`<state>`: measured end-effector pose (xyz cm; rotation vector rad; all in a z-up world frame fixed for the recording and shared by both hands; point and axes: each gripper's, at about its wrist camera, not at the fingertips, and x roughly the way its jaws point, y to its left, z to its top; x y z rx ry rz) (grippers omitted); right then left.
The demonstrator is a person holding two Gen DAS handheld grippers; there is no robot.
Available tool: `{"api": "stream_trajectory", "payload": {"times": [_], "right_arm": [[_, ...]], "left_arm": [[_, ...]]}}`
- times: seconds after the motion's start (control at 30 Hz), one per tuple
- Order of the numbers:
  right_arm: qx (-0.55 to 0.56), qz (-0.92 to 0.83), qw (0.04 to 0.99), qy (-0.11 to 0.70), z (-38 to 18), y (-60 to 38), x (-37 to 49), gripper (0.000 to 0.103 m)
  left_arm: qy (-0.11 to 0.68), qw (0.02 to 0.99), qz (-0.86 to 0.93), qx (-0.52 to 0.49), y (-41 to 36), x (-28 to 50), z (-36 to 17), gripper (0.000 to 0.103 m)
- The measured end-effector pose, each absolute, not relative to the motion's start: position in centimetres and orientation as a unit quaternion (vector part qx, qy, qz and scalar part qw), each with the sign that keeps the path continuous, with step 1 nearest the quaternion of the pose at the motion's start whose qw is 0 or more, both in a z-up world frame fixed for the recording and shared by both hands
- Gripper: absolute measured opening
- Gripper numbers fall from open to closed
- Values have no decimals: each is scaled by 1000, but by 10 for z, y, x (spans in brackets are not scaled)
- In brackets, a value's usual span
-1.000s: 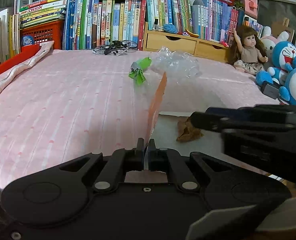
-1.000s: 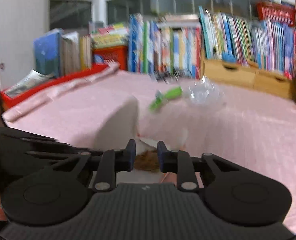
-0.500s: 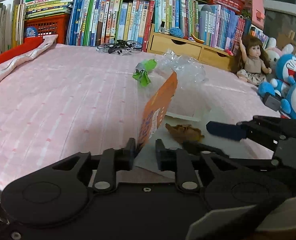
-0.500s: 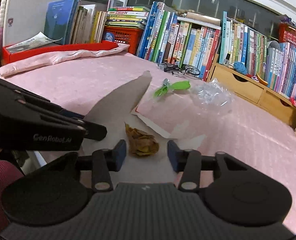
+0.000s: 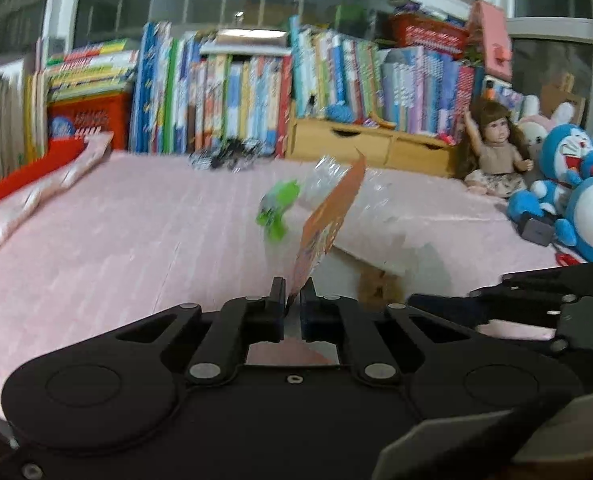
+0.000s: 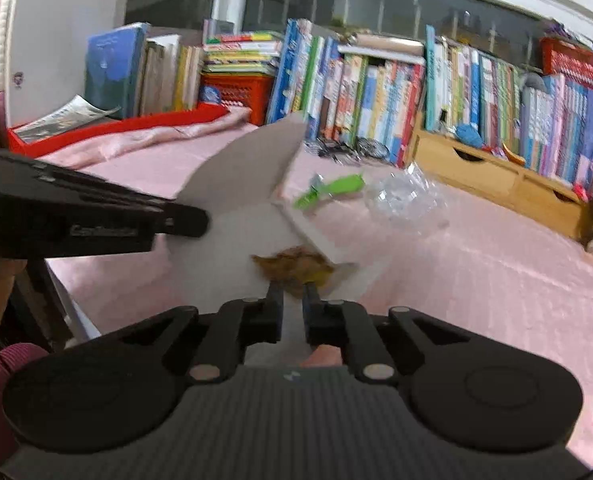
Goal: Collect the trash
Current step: 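Lift the paper with the left tool while the right tool lifts the white tissue with scrap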
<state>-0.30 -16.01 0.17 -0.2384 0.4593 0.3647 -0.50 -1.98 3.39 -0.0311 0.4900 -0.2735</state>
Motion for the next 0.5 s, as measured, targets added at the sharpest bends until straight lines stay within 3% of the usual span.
{"api": "stream_trajectory", "payload": {"times": [0.23, 0.4, 0.47, 0.5], "right_arm": [[-85, 157, 958, 226, -1, -169, 5, 43], [-36, 136, 963, 228, -7, -183, 14, 58], [-28, 134, 964, 229, -9, -185, 18, 58], [-26, 134, 963, 231, -10, -184, 19, 52]], "left_arm": [[230, 958, -173, -20, -26, -18, 53, 6], [241, 955, -172, -23, -25, -20, 49, 6], [247, 953, -175, -23, -25, -20, 46, 6], [248, 953, -174, -19, -27, -21, 45, 6]]}}
